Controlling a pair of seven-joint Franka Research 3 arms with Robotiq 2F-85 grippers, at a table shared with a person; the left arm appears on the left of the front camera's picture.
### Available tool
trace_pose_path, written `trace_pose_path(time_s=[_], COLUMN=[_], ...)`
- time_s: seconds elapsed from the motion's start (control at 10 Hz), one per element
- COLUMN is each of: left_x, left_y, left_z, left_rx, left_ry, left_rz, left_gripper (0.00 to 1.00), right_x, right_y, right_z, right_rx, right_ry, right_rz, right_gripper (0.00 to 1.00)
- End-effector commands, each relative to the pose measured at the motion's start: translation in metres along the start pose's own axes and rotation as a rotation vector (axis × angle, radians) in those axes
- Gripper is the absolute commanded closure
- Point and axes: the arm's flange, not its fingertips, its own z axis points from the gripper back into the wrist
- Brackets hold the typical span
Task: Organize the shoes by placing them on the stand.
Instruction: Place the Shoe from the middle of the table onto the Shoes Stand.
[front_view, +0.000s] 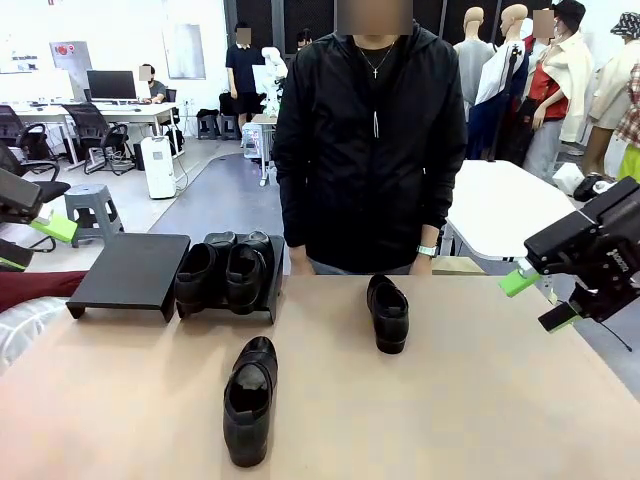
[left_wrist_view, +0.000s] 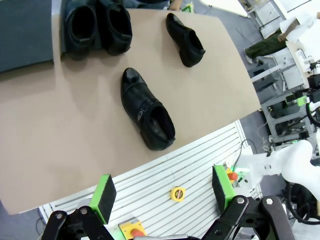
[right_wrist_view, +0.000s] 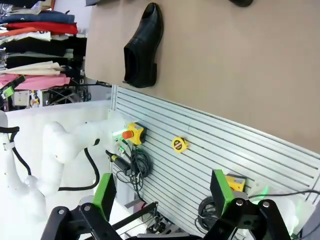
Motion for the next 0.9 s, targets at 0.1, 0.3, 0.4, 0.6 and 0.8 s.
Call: trace_pose_path(time_s=[0.1,0.3,0.4,0.6,0.8], left_x=[0.000,0.000,0.000,0.000,0.002], left_y=[0.002,0.002,0.002,0.000,-0.065], left_z=[0.001,0.001,0.001,0.000,-0.070], left_rx=[-0.019,-0.019,-0.019,0.000,0.187], left_ry=[0.000,0.000,0.000,0.000,0.193], left_rz=[-0.013,-0.013,-0.013,0.000,-0.033], left_gripper=[0.00,0.00,0.00,0.00,0.00], right_x=[0.000,0.000,0.000,0.000,0.000], right_y=[-0.001,-0.001,-0.001,-0.001,-0.001], right_z=[0.003,0.003,0.003,0.003,0.003], right_rx=[0.021,0.021,0.021,0.021,0.021], right_ry=[0.000,0.000,0.000,0.000,0.000], right_rz=[0.020,0.020,0.020,0.020,0.020], right_gripper=[0.00,0.00,0.00,0.00,0.00])
